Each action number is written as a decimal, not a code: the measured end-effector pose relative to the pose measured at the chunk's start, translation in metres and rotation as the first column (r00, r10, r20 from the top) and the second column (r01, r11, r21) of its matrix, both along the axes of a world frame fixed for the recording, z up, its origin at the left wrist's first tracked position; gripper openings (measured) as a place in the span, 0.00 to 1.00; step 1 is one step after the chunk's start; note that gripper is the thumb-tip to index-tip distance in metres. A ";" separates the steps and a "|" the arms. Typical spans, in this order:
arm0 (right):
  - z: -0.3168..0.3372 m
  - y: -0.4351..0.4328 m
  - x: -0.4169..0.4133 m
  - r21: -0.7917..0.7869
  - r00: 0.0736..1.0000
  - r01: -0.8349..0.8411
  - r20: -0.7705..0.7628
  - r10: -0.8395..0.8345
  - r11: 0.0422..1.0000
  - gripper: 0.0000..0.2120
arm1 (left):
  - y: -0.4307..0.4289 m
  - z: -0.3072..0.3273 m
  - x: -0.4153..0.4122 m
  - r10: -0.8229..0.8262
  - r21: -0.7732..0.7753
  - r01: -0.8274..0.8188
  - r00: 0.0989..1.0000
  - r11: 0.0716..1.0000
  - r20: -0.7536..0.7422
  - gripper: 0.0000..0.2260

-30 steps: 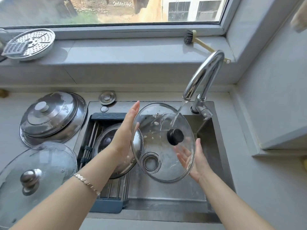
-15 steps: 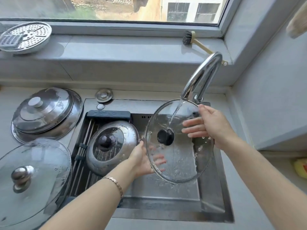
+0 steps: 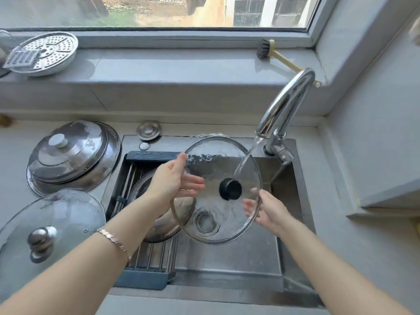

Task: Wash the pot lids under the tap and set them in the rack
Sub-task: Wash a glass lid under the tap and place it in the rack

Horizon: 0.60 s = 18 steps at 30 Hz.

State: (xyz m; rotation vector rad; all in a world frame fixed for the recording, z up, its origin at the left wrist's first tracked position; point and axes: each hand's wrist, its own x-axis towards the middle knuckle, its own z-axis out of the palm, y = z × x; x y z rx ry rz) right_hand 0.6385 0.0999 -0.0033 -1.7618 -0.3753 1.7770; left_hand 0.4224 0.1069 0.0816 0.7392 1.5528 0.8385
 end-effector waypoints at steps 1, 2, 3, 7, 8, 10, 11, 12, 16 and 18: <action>-0.005 -0.004 -0.004 -0.005 1.000 -0.013 -0.001 0.013 1.000 0.14 | 0.001 0.005 0.003 -0.029 0.055 0.030 0.999 0.998 -0.016 0.13; -0.008 -0.006 -0.007 -0.002 1.000 -0.026 0.000 0.026 1.000 0.14 | 0.001 0.010 0.006 -0.052 0.099 0.054 0.998 0.994 -0.028 0.12; -0.008 -0.007 -0.008 -0.006 0.999 -0.044 0.001 0.044 0.999 0.13 | 0.001 0.015 0.011 -0.067 0.131 0.072 0.997 0.989 -0.042 0.11; -0.007 -0.001 0.006 0.027 0.964 -0.092 0.252 0.083 0.995 0.14 | 0.005 0.023 0.030 -0.094 0.155 0.116 0.985 0.981 -0.145 0.13; -0.010 0.004 0.015 0.055 0.939 -0.097 0.336 0.074 0.994 0.19 | 0.006 0.024 0.037 -0.104 0.151 0.131 0.979 0.980 -0.176 0.15; -0.010 0.015 0.032 0.114 0.904 -0.085 0.427 0.028 0.990 0.24 | 0.011 0.024 0.049 -0.130 0.142 0.167 0.962 0.976 -0.240 0.17; -0.006 0.021 0.037 0.144 0.912 -0.056 0.410 -0.008 0.988 0.19 | 0.012 0.023 0.055 -0.147 0.134 0.190 0.950 0.973 -0.274 0.18; 0.001 0.027 0.038 0.173 0.922 -0.023 0.385 -0.047 0.985 0.11 | 0.014 0.022 0.059 -0.162 0.126 0.208 0.938 0.970 -0.306 0.18; 0.025 0.048 0.027 0.320 0.950 0.103 0.249 -0.188 0.942 0.15 | 0.019 0.017 0.072 -0.184 0.115 0.239 0.915 0.964 -0.358 0.18; 0.032 0.056 0.018 0.314 0.962 0.112 0.202 -0.182 0.943 0.18 | 0.019 0.017 0.076 -0.187 0.104 0.234 0.923 0.967 -0.335 0.18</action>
